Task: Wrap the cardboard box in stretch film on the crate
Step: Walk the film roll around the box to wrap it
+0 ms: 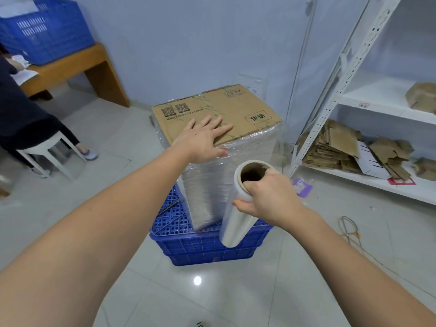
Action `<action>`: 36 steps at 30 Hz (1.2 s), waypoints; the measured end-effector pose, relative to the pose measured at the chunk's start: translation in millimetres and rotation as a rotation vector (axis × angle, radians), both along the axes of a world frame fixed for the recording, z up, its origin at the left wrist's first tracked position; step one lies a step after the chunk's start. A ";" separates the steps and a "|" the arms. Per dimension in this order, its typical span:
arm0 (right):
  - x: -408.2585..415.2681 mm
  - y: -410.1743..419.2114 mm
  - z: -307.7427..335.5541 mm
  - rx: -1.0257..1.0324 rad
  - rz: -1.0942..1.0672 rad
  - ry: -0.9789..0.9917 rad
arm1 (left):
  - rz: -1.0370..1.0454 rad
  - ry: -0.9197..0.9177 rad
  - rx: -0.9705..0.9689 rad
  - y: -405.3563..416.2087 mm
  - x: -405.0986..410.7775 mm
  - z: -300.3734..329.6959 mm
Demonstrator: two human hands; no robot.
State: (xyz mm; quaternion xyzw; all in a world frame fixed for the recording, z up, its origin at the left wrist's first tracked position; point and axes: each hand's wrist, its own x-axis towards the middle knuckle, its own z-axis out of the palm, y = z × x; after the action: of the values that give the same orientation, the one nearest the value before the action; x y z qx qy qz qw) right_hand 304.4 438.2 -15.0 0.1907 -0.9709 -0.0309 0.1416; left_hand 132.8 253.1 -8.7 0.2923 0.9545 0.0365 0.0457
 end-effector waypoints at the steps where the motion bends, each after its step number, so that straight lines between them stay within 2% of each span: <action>1: -2.3 -5.4 -2.4 0.010 0.028 -0.005 | 0.001 -0.003 0.005 -0.5 -0.5 -0.6; 13: 2.7 -12.7 -1.0 0.040 0.104 -0.047 | -0.002 0.025 0.020 -2.1 -0.5 -2.3; 15: 8.4 -20.3 3.2 0.015 0.029 -0.130 | 0.000 0.023 0.020 -1.3 -0.2 -1.1; 22: 10.4 -48.1 16.1 0.036 -0.251 -0.218 | -0.007 0.037 0.037 -2.6 -1.6 -1.8; 29: 19.9 -60.4 15.4 -0.169 -0.508 -0.288 | -0.034 0.042 0.078 -8.1 -6.0 -7.1; 36: 16.5 -85.3 6.3 -0.072 -0.673 -0.146 | -0.102 -0.016 0.200 -13.1 -4.4 0.7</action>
State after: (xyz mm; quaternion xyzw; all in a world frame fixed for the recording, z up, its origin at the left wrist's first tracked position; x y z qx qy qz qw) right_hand 320.9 352.9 -8.8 -0.1434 -0.9874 -0.0278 0.0606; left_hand 128.4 240.0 -8.0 0.3435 0.9295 0.1314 0.0257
